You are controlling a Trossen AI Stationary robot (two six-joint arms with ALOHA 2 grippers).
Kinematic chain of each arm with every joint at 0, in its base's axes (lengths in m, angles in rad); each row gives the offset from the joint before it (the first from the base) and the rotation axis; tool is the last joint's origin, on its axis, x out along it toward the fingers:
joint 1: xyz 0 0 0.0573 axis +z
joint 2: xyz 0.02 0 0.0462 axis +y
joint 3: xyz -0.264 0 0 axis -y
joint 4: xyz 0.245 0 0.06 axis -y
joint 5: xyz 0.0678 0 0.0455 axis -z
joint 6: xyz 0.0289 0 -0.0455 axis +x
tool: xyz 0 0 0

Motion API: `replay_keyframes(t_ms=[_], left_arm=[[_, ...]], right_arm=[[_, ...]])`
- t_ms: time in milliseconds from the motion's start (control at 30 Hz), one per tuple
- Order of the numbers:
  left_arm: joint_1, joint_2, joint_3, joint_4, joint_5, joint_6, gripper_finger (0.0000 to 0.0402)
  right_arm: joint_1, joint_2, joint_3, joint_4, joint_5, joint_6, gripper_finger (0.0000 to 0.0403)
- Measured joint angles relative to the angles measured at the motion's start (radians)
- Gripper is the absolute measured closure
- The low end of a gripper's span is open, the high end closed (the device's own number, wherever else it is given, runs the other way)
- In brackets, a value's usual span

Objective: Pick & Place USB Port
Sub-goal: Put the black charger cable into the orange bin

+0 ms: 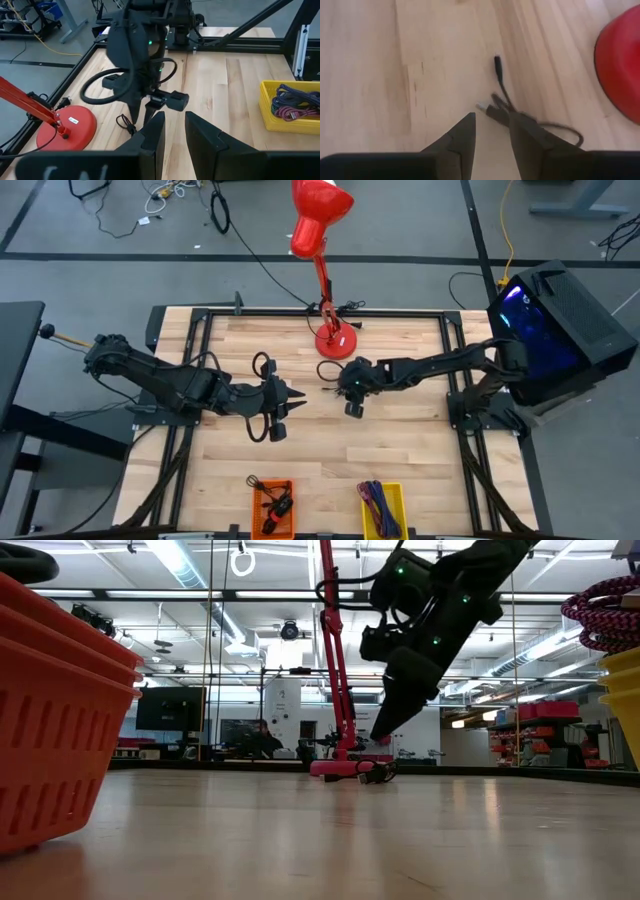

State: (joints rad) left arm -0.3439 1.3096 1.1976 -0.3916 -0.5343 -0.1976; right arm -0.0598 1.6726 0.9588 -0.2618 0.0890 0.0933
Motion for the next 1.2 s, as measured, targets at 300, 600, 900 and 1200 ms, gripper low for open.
replay_keyframes(t_ms=[300,600,900,1200], left_arm=[[0.0,0.0,0.0,-0.004,0.0,0.002,0.0321],[0.0,0.0,0.0,-0.004,0.0,0.011,0.0321],[0.0,0.0,0.0,-0.01,0.0,0.011,0.0321],[0.0,0.0,0.0,-0.01,0.0,0.01,0.0321]], right_arm=[[-0.032,0.005,0.0,0.026,-0.022,-0.044,0.0244],[-0.058,0.058,0.0,0.037,-0.024,-0.053,0.0217],[-0.071,0.136,0.003,0.057,-0.027,-0.079,0.0216],[-0.071,0.168,0.006,0.053,-0.02,-0.088,0.0225]])
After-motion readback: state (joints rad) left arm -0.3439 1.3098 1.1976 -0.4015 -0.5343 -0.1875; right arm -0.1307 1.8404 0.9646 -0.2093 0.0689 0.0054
